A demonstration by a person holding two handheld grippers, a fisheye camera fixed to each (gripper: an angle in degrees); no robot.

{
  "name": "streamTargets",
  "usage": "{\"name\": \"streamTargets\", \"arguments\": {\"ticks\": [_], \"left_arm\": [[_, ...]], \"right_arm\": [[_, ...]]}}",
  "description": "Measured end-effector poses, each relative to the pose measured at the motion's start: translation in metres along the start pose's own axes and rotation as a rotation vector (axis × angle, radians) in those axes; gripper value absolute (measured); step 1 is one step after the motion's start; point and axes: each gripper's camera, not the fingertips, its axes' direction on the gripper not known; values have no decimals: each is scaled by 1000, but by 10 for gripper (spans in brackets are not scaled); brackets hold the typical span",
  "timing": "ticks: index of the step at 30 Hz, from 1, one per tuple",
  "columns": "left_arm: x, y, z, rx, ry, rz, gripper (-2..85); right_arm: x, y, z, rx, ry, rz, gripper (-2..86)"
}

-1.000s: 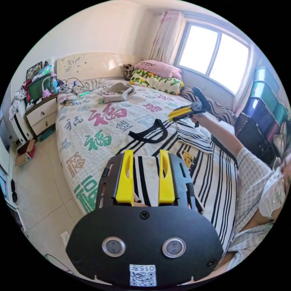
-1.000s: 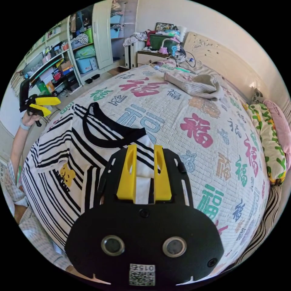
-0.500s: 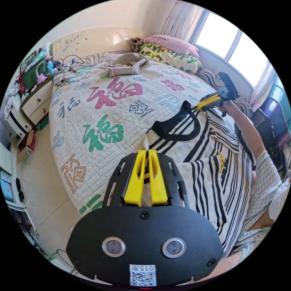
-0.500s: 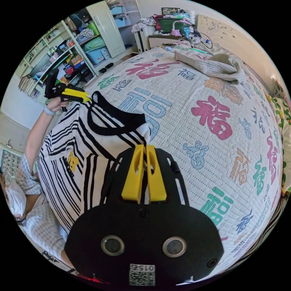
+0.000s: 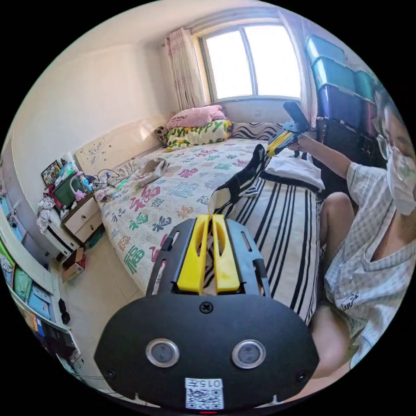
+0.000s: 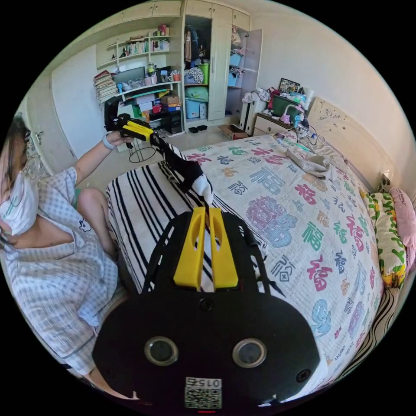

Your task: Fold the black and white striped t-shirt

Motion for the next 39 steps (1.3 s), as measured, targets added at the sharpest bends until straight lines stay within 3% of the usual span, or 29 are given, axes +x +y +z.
{"name": "streamTargets", "arguments": {"ticks": [4, 10, 19, 24, 26, 28, 32, 34, 39], "left_arm": [[118, 57, -29, -63, -5, 131, 4], [197, 109, -22, -178, 82, 151, 4], [214, 127, 2, -319, 99, 190, 5], [194, 127, -11, -350, 205, 184, 8], [177, 124, -30, -293, 181, 156, 14], [129, 112, -61, -119, 15, -34, 26], [30, 103, -64, 84, -25, -408, 95], [-20, 99, -20, -42, -50, -557, 137], [-71, 126, 58, -285, -9, -721, 148]], "right_arm": [[-72, 82, 7, -55, -34, -10, -7], [-113, 146, 21, -127, -76, 14, -7], [-125, 142, 45, -347, -68, -33, 3], [-86, 142, 19, -282, -298, 74, 48], [-62, 141, -1, -174, -264, 161, 69], [-20, 132, -20, -41, -115, 301, 80], [51, 108, -6, 36, -40, 513, 122], [88, 96, 31, -32, -81, 606, 145], [108, 90, 81, -109, -73, 634, 137]]}}
